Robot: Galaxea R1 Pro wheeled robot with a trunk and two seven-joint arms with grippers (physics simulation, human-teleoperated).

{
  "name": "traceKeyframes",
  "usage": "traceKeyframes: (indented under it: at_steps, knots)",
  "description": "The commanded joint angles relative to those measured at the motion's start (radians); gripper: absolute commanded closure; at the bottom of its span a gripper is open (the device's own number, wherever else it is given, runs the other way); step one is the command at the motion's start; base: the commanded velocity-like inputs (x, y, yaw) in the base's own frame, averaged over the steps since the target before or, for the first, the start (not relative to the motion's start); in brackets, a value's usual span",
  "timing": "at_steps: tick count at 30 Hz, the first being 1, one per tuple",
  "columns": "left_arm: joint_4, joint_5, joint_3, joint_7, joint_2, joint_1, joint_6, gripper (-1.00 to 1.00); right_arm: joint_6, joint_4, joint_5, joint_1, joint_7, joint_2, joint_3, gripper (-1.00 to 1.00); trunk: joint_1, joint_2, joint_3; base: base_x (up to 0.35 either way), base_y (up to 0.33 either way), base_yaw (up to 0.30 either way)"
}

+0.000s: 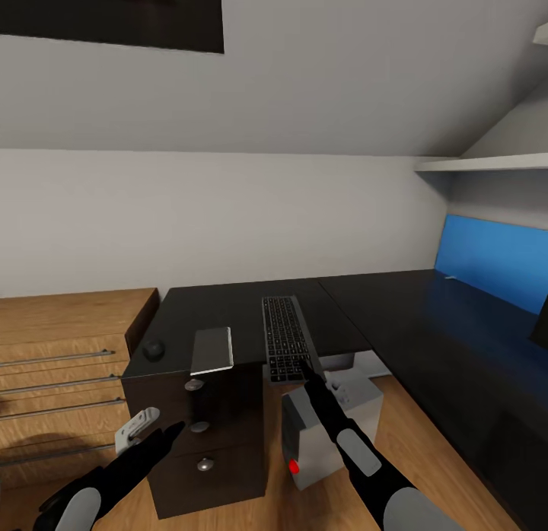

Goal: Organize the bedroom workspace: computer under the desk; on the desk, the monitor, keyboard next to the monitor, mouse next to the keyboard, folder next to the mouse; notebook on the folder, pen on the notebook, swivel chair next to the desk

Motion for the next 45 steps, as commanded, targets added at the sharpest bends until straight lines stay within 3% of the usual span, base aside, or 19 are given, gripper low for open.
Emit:
traceKeyframes:
  at_steps: [1, 34, 35, 45]
  knots:
    - [-0.001, 0.011, 0.001, 0.009, 0.0, -0.001, 0.003, -1.0, -0.008, 0.002, -0.011, -0.001, 0.002, -0.001, 0.008, -1.0, 0.0, -0.001, -0.001, 0.0, 0.0, 0.0]
    - [-0.001, 0.011, 0.003, 0.007, 0.0, -0.001, 0.003, -1.0, -0.008, 0.005, -0.01, -0.001, 0.002, 0.003, 0.014, -1.0, 0.0, -0.001, -0.001, 0.0, 0.0, 0.0]
    - [-0.001, 0.011, 0.003, 0.007, 0.0, -0.001, 0.003, -1.0, -0.008, 0.004, -0.01, -0.001, 0.002, 0.003, 0.014, 1.0, 0.0, -0.001, -0.001, 0.0, 0.0, 0.0]
    - [-0.001, 0.011, 0.003, 0.007, 0.0, -0.001, 0.003, -1.0, -0.008, 0.004, -0.009, -0.001, 0.002, 0.002, 0.013, 1.0, 0.0, -0.001, -0.001, 0.0, 0.0, 0.0]
